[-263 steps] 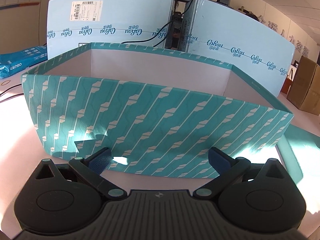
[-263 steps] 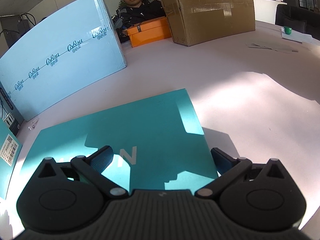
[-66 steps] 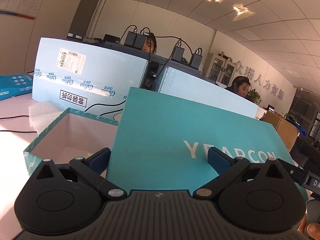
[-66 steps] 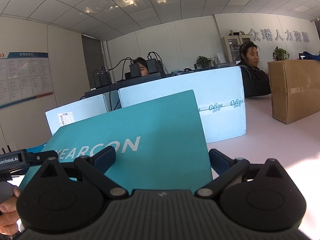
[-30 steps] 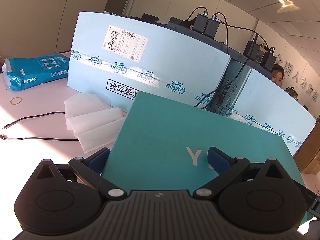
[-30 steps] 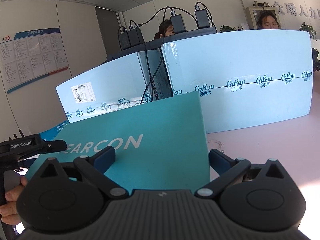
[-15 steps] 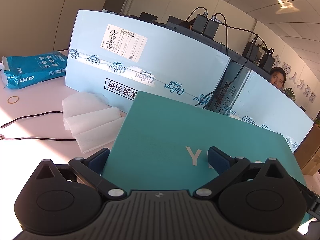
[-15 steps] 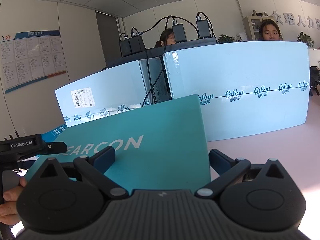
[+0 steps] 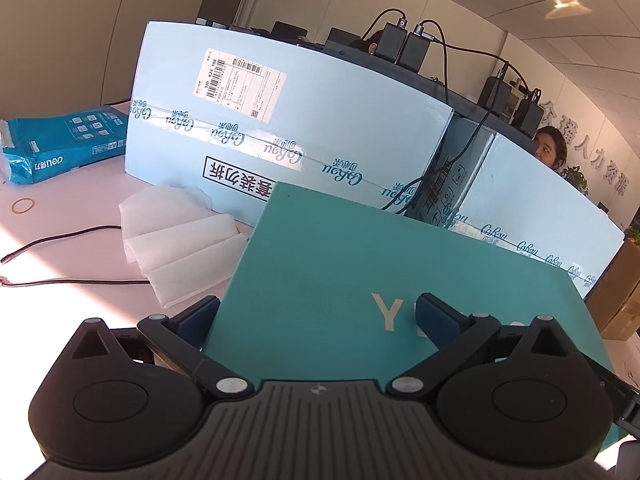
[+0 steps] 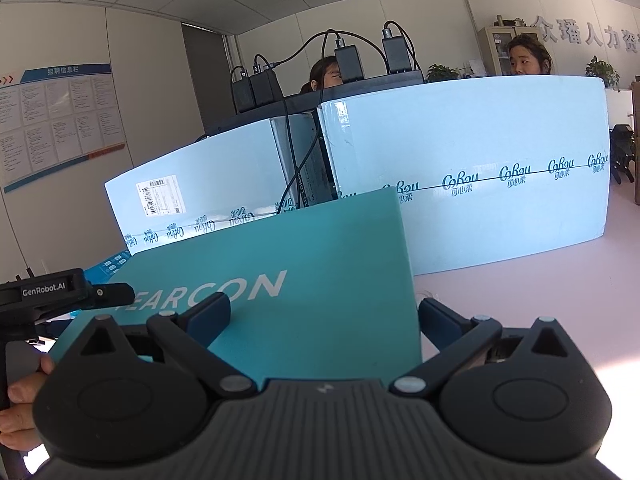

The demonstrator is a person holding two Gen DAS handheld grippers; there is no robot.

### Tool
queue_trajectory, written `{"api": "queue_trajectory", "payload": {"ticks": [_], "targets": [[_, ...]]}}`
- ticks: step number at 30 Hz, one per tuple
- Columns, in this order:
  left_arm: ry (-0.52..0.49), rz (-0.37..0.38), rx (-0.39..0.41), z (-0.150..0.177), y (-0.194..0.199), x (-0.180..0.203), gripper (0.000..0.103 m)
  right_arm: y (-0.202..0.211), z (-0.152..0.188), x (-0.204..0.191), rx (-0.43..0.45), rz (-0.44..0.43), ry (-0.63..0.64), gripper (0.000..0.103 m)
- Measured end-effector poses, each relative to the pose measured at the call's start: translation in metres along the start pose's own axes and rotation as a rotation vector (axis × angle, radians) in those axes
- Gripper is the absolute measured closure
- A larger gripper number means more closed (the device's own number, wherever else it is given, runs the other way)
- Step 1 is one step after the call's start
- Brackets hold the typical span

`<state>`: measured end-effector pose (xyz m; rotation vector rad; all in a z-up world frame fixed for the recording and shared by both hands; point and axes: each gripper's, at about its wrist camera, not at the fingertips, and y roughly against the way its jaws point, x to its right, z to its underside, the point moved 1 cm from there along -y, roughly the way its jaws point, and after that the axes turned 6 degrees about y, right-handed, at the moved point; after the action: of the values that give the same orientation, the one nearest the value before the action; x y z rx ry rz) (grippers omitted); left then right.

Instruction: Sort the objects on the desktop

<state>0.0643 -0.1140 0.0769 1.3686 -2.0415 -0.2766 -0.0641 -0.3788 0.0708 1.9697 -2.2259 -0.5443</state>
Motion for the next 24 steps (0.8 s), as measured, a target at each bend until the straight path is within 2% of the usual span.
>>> {"api": "queue_trajectory", "payload": {"ticks": [24], "targets": [[-0.021,-0.033,-0.047,-0.0019,-0.0078,0.0034,0.0,-0.0043,0.0061,0.0047,-0.034,-0.003,-0.045,0.001]]}}
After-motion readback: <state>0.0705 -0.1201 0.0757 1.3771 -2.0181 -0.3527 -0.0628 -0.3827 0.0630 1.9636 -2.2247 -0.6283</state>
